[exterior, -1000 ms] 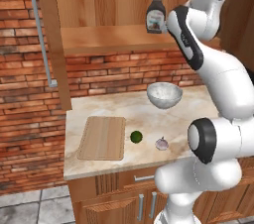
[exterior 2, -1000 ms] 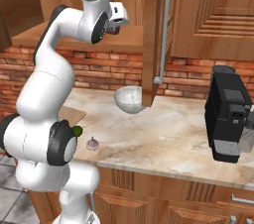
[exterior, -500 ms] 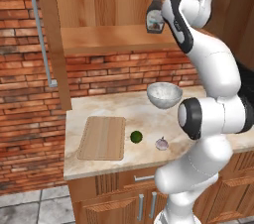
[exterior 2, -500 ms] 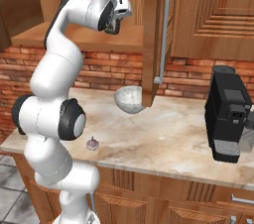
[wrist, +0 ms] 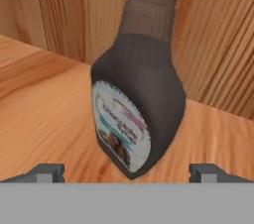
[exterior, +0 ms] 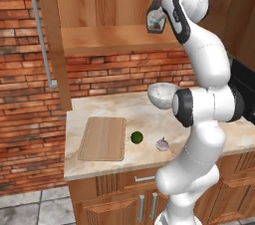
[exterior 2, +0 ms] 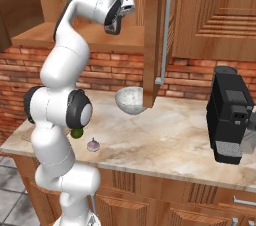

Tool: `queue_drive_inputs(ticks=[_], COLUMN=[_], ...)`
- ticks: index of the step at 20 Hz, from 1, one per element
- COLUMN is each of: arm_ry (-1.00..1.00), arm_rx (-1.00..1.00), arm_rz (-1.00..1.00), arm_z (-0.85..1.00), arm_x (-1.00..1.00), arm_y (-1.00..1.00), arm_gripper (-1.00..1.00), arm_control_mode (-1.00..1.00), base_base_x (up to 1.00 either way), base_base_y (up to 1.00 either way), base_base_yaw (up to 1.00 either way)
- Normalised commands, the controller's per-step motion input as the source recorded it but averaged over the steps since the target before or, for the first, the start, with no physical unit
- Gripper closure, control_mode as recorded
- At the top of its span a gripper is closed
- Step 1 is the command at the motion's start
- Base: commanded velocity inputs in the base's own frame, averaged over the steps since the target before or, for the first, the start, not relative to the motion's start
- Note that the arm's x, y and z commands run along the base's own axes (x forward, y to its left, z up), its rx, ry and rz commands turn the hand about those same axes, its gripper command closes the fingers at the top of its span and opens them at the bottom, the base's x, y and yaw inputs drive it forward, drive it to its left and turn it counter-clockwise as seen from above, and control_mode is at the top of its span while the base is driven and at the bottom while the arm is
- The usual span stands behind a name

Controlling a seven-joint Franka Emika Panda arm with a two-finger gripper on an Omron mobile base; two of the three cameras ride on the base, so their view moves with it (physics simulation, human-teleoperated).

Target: Open the cabinet. Place the bowl and condiment on the counter. Then place the lime and garlic on the cutting board.

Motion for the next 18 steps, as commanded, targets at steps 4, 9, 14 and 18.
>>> queue_drive_inputs(ticks=[4, 9, 14, 18], arm_ry=[-0.02, 0.0, 0.0, 0.0], arm_rx=[0.0, 0.0, 0.01, 0.02], arm_rz=[0.11, 0.09, 0.08, 0.08], arm_z=[0.0, -0.05, -0.07, -0.01], arm_x=[0.36, 0.39, 0.37, 0.29], arm_y=[0.0, 0.0, 0.0, 0.0], arm_gripper=[-1.0, -1.0, -1.0, -1.0], arm_control_mode=[-1.0, -1.0, -1.0, -1.0], base_base_x=[0.0, 0.0, 0.0, 0.0], base_base_y=[0.0, 0.0, 0.0, 0.0], base_base_yaw=[0.0, 0.0, 0.0, 0.0])
